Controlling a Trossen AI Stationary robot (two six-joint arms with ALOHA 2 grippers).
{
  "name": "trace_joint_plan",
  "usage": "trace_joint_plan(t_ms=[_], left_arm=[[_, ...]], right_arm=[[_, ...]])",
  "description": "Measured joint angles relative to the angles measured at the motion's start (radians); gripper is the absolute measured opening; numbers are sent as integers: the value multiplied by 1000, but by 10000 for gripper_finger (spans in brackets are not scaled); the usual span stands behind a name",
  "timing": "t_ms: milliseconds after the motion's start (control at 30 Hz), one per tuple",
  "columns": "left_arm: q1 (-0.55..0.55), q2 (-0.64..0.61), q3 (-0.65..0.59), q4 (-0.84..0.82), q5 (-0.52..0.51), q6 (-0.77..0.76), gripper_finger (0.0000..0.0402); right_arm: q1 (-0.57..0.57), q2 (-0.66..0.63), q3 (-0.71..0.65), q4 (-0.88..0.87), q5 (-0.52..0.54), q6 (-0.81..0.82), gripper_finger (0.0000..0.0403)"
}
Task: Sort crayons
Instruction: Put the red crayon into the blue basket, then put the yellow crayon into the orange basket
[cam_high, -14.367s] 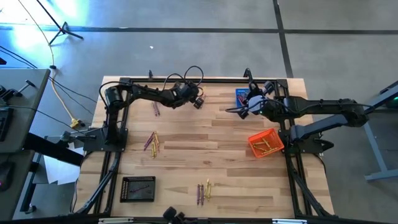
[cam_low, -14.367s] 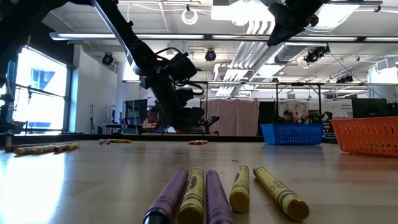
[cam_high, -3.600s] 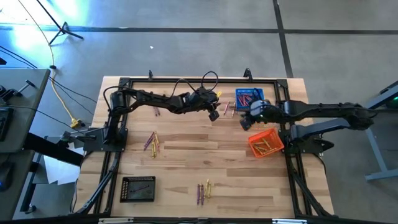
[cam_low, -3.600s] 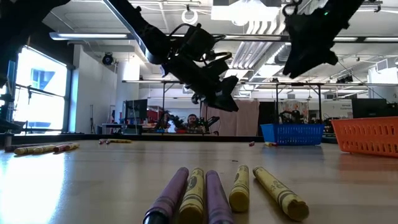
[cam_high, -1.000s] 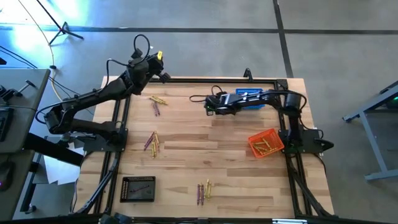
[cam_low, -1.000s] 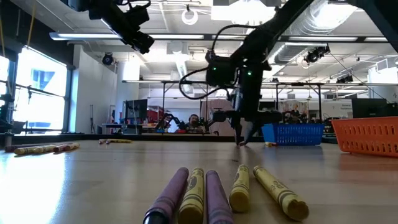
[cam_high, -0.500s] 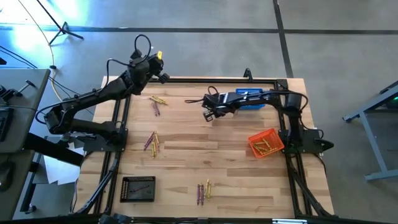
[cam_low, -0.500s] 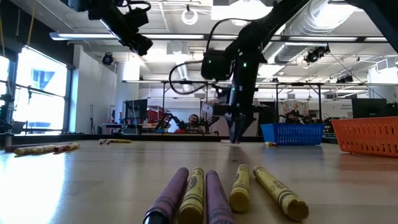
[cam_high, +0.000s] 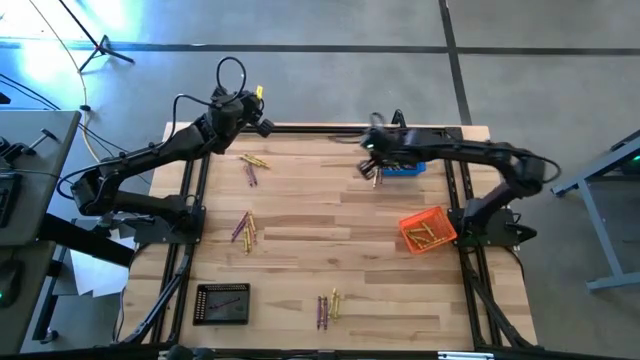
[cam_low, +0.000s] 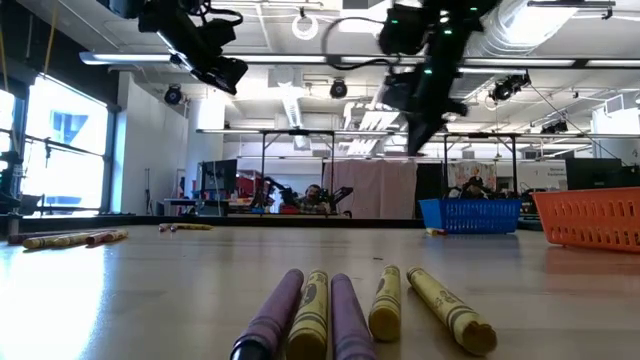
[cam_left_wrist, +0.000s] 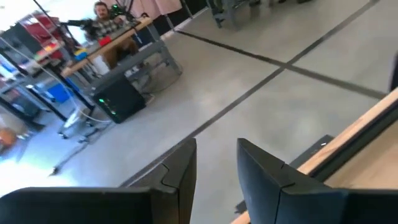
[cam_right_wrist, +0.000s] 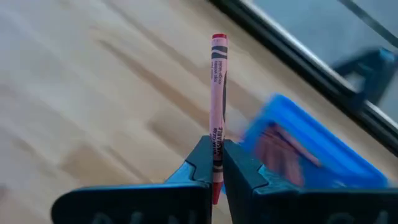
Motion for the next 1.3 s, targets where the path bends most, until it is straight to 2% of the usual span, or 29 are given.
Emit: trace_joint_plan(t_ms=[133, 267, 467, 733, 1100, 1300], left_arm=[[-9, 0, 0, 2, 50, -47, 101], [-33, 0, 0, 29, 70, -78, 101], [-84, 0, 0, 54, 77, -123, 101], [-149, 1, 0, 58, 77, -139, 101], [-196, 1, 0, 58, 77, -139, 101], [-197, 11, 0, 16, 89, -179, 101]], right_arm=[[-105, -149, -184, 47, -31, 20, 6], [-176, -269, -350, 203, -74, 32, 6], [-218, -334, -477, 279, -81, -57, 5], [-228, -333, -519, 286, -117, -130, 13], [-228, -333, -501, 296, -76, -162, 100], [-183, -333, -431, 325, -340, -10, 100]])
